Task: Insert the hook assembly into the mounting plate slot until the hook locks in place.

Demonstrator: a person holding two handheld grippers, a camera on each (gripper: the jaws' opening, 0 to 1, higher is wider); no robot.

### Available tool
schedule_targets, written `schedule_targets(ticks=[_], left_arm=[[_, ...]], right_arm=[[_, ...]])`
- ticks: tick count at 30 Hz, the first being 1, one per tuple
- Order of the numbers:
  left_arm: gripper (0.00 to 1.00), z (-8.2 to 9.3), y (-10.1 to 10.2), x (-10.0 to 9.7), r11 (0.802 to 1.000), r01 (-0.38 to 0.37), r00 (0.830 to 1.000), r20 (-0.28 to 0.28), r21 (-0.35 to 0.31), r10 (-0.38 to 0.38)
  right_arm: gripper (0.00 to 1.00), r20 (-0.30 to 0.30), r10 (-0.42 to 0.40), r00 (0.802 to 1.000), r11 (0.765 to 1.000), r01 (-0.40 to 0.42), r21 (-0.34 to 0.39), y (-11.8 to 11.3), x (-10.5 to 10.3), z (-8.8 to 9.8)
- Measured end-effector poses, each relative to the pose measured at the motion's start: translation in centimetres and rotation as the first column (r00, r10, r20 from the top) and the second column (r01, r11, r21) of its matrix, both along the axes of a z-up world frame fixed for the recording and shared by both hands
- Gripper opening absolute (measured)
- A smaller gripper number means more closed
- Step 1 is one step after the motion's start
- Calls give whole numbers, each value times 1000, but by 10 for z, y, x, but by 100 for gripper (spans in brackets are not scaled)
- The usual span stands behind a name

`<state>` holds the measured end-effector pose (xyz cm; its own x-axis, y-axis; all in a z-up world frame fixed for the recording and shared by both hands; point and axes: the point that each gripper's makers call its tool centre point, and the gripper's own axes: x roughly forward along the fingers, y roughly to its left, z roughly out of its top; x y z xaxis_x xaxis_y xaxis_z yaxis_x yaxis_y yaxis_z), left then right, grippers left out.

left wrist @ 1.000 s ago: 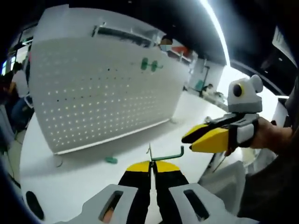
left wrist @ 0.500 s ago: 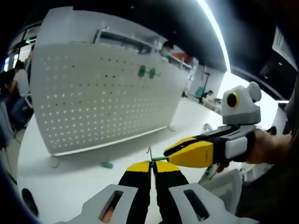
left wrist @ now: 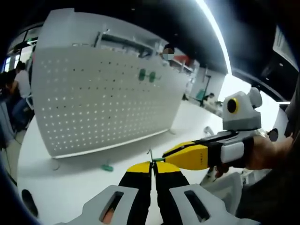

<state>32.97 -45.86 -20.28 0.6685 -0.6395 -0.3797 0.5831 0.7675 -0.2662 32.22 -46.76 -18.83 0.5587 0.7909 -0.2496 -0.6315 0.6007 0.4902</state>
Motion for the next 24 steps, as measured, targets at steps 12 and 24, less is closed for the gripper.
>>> schedule_targets(ticks=[12,24], left_arm=[[1,2,2,1,1000,-4,1000,8,-7,4],[1,3,3,1,1000,-3,1000,16,-10,4]], right_arm=[[3,17,-3,1000,1000,3,-10,2,0,2],[2,17,-7,1000,1000,7,-3,4,0,2]])
